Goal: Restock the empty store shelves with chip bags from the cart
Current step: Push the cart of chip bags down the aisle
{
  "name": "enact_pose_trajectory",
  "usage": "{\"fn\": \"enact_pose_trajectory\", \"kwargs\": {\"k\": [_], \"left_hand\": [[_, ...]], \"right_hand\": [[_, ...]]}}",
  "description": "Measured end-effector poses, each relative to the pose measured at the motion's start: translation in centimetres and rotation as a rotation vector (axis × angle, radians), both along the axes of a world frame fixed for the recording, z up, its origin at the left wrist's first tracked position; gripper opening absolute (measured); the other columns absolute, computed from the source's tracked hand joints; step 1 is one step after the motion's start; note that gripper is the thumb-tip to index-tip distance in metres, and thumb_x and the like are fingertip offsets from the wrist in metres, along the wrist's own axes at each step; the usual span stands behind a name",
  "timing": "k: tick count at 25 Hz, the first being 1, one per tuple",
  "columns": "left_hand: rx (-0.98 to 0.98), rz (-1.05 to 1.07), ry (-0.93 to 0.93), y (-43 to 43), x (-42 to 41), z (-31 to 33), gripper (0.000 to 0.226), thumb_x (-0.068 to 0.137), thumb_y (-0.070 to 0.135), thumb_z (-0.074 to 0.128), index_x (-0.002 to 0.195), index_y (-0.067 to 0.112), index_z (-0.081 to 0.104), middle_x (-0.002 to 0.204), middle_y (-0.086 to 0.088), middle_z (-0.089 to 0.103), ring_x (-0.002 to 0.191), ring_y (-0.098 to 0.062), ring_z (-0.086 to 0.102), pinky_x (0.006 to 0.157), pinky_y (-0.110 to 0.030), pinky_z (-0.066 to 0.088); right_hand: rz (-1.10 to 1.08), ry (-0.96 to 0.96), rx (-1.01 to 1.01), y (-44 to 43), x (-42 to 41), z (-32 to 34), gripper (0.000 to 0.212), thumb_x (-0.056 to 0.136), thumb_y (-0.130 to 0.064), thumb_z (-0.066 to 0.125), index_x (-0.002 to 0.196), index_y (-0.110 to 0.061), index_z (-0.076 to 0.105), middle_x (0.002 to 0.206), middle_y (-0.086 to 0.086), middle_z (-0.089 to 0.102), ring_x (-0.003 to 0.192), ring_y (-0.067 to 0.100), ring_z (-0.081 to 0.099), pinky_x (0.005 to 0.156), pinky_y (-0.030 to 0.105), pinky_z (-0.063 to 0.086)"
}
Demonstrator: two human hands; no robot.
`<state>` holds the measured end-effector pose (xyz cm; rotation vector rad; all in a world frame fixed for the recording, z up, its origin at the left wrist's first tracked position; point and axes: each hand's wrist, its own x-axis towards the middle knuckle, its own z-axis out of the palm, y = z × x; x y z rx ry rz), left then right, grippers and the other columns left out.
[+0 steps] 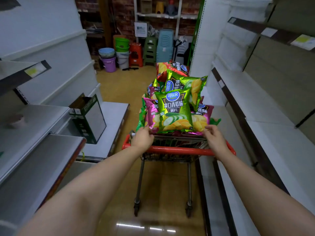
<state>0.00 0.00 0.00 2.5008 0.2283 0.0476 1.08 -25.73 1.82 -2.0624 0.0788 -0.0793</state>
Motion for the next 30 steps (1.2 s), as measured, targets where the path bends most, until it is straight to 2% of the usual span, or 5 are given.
{"fn": "enact_pose_trajectory", "kwargs": {"k": [3, 8, 14, 17, 30], "left_hand": [[0.234, -0.071, 0.093, 1.2, -0.5, -1.3, 0.038, 0.096, 0.033, 0.045, 0.126, 0.012, 0.054, 0.125, -0.012, 0.056, 0.118, -0.028, 0.050, 0.100, -0.040, 0.040], [0.258, -0.107, 0.236, 2.0, -1.0, -3.9, 0.046, 0.100, 0.044, 0.026, 0.130, 0.020, 0.051, 0.134, -0.005, 0.052, 0.131, -0.022, 0.039, 0.112, -0.048, 0.015], [0.311, -0.138, 0.160, 2.2, -2.4, -4.9, 0.047, 0.101, 0.042, 0.025, 0.136, 0.018, 0.045, 0.139, -0.004, 0.046, 0.138, -0.020, 0.030, 0.116, -0.045, 0.002], [0.291, -0.139, 0.183, 2.4, -2.1, -5.0, 0.044, 0.101, 0.042, 0.025, 0.135, 0.021, 0.045, 0.139, -0.004, 0.045, 0.138, -0.020, 0.029, 0.117, -0.045, 0.000], [0.334, -0.154, 0.233, 2.2, -6.4, -4.9, 0.044, 0.101, 0.041, 0.024, 0.137, 0.022, 0.041, 0.137, -0.005, 0.046, 0.136, -0.023, 0.032, 0.116, -0.045, 0.002]], "right_hand": [[0.021, 0.065, -0.314, -1.1, 0.2, -1.3, 0.035, 0.097, -0.022, 0.044, 0.125, -0.002, 0.051, 0.121, 0.015, 0.057, 0.112, 0.029, 0.053, 0.092, 0.035, 0.041], [0.123, 0.153, -0.645, -2.1, 0.6, -3.6, 0.036, 0.099, -0.032, 0.037, 0.117, -0.009, 0.058, 0.120, 0.014, 0.058, 0.111, 0.030, 0.053, 0.096, 0.041, 0.040], [0.165, 0.218, -0.787, -2.9, 0.2, -6.3, 0.039, 0.099, -0.035, 0.033, 0.120, -0.015, 0.058, 0.122, 0.010, 0.059, 0.117, 0.027, 0.049, 0.108, 0.040, 0.026], [0.150, 0.165, -0.795, -3.0, -0.5, -6.8, 0.040, 0.098, -0.034, 0.039, 0.131, -0.015, 0.050, 0.130, 0.007, 0.053, 0.125, 0.025, 0.043, 0.114, 0.040, 0.020], [0.138, 0.118, -0.797, -3.0, -5.4, -6.5, 0.038, 0.097, -0.032, 0.043, 0.131, -0.016, 0.049, 0.129, 0.006, 0.054, 0.123, 0.023, 0.043, 0.112, 0.039, 0.024]]}}
